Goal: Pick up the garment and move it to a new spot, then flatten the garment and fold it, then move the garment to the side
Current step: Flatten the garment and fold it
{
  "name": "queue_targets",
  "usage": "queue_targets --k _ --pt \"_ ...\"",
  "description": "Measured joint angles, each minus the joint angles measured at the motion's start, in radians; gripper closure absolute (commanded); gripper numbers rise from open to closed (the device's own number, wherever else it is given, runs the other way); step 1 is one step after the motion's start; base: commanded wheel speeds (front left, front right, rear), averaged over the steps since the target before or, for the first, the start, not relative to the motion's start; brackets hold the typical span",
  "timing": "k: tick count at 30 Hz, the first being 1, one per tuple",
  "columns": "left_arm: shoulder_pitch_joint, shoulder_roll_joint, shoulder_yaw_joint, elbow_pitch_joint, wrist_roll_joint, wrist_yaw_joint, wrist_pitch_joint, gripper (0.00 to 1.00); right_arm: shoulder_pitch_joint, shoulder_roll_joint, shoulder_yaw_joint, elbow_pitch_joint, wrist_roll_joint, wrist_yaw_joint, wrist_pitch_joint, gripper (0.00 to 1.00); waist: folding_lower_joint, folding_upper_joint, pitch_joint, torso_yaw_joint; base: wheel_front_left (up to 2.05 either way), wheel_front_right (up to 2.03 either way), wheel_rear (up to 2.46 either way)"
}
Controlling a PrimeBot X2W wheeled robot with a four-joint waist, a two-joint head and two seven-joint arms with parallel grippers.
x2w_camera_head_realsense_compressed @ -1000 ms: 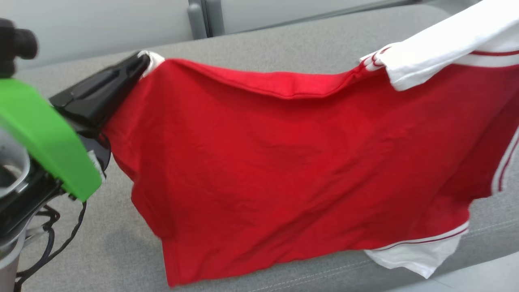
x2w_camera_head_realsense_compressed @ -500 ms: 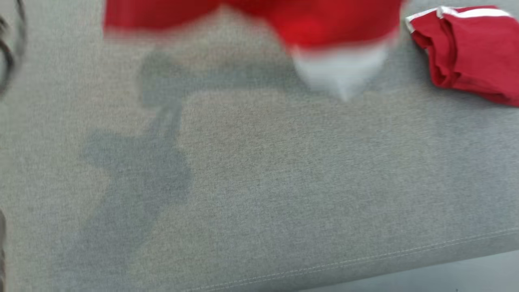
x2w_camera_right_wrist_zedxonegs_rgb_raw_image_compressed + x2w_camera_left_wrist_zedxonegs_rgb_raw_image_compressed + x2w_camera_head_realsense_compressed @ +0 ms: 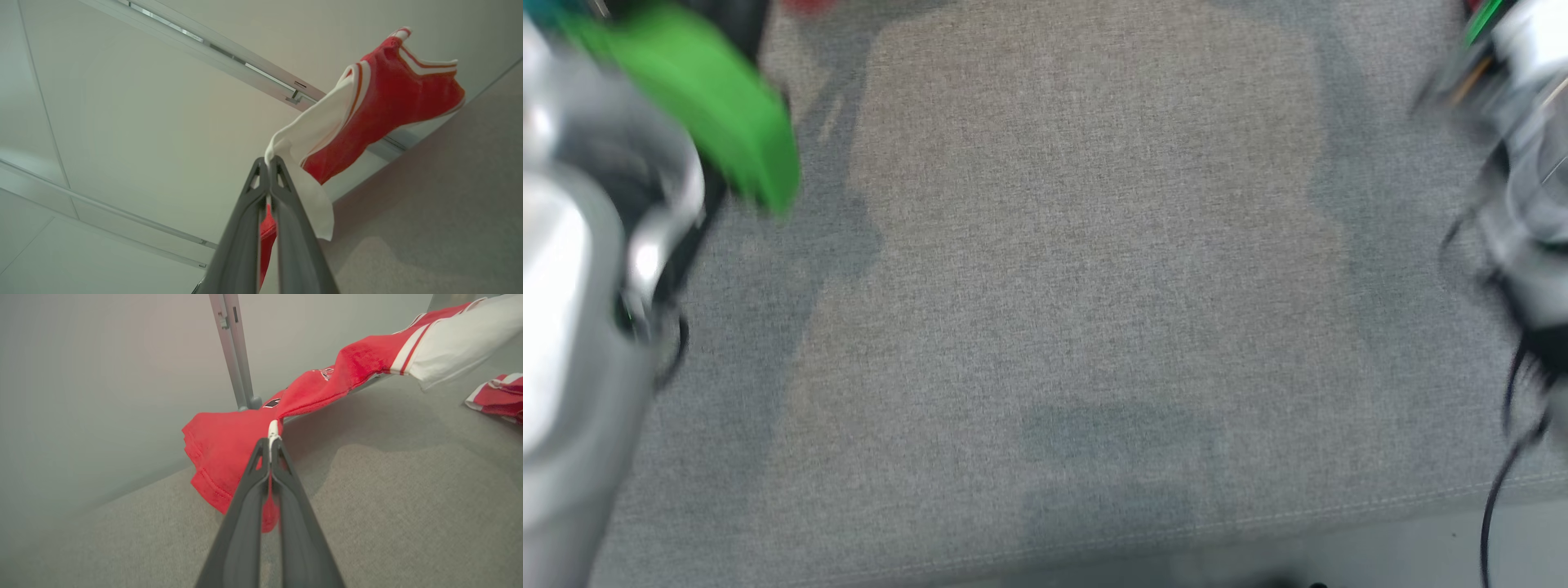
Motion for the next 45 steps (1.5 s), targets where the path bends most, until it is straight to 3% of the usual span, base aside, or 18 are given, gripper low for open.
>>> queue_targets --k 3,6,16,28,37,45 --pt "0.197 0.016 0.016 0.052 -0.008 0.021 -0.067 1.0 0.216 0.028 0.035 0.048 0.015 0.013 -0.018 1.0 -0.0001 0.0 -0.009 -0.004 0.0 0.0 0.0" --pt "0.334 0.014 0.028 0.093 -0.016 0.039 -0.131 1.0 0.335 0.042 0.047 0.081 0.031 0.031 -0.043 1.0 -0.0003 0.0 -0.032 -0.009 0.0 0.0 0.0" --pt "0.51 -0.03 0.055 0.124 -0.089 0.047 -0.282 1.0 0.475 0.034 0.042 0.114 0.034 0.083 -0.08 1.0 -0.0005 0.0 -0.153 -0.042 0.0 0.0 0.0" --pt "0.695 0.024 0.052 0.123 -0.102 0.028 -0.31 1.0 0.681 -0.054 0.098 -0.012 0.039 0.082 -0.043 1.0 -0.0004 0.0001 -0.275 -0.038 0.0 0.0 0.0" --pt "0.814 0.049 0.056 0.096 -0.122 0.028 -0.316 1.0 0.842 -0.093 0.118 -0.092 0.065 0.063 -0.043 1.0 -0.0005 0.0 -0.295 -0.033 0.0 0.0 0.0" --pt "0.881 0.025 0.05 0.099 -0.141 0.03 -0.336 1.0 0.904 -0.138 0.137 -0.118 0.041 0.047 -0.044 1.0 -0.0005 0.0 -0.303 -0.025 0.0 0.0 0.0"
